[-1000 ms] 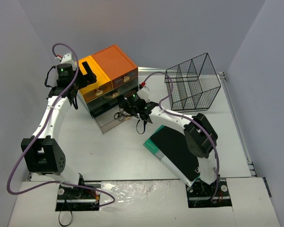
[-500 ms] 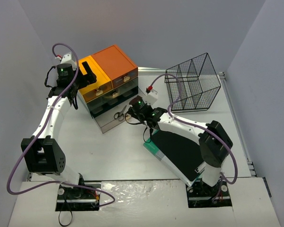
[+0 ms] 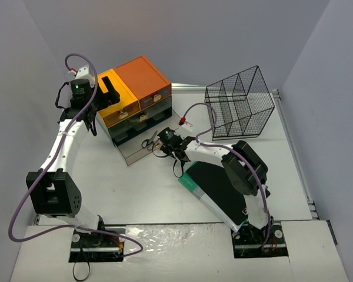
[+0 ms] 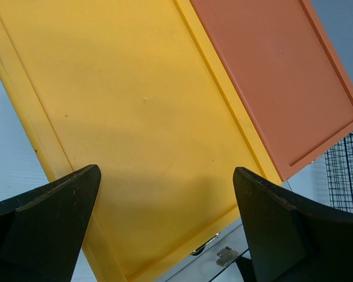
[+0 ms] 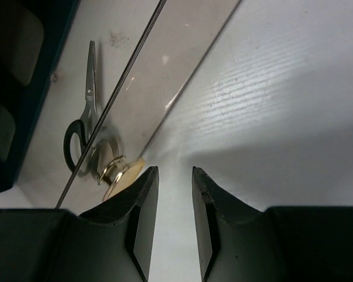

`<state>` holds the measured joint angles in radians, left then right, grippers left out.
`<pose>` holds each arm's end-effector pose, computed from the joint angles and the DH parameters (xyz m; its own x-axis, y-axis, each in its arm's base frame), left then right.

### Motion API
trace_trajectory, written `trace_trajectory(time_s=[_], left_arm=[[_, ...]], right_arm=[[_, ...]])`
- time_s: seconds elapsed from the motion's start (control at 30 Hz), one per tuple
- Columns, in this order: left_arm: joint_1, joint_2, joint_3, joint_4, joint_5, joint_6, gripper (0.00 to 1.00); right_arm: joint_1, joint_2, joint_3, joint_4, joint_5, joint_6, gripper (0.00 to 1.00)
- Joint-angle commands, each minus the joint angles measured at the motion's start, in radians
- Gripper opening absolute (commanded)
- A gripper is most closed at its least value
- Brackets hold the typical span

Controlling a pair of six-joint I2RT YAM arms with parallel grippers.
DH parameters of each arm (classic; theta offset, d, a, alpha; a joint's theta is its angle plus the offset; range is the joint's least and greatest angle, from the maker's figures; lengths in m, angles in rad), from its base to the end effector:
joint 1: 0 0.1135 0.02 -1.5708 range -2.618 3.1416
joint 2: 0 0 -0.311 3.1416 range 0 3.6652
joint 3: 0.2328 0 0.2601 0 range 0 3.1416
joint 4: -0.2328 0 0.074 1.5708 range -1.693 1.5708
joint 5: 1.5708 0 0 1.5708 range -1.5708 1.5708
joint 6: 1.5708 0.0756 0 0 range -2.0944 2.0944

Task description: Organize the desk

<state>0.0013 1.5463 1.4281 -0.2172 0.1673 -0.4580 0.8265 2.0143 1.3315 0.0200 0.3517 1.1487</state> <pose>0.4111 -0.0121 0.4053 -0.3642 -0.4364 -0.8227 -0.0056 0.8844 -0.4667 0.3592 0.3516 0.1921 -0.6329 0.5770 -0.5163 0.1727 0.7553 0.6322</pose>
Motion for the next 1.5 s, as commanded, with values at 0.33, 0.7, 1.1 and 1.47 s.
trace_trajectory(time_s=[0.33, 0.7, 1.1, 1.47], left_arm=[[0.052, 0.021, -0.044, -0.237, -0.099, 0.004, 0.97], [0.054, 0.022, -0.052, -0.234, -0.094, -0.002, 0.97], [0.054, 0.015, -0.053, -0.239, -0.101, 0.001, 0.97], [0.054, 0.005, -0.058, -0.215, -0.098, -0.005, 0.97]], right_arm=[[-0.087, 0.245, 0.433, 0.162, -0.166, -0.158, 0.34], [-0.127, 0.305, 0.537, 0.222, -0.286, -0.213, 0.47], [-0.141, 0.192, 0.438, 0.198, -0.268, -0.291, 0.49], [-0.11, -0.071, 0.277, 0.107, -0.131, -0.437, 0.5]])
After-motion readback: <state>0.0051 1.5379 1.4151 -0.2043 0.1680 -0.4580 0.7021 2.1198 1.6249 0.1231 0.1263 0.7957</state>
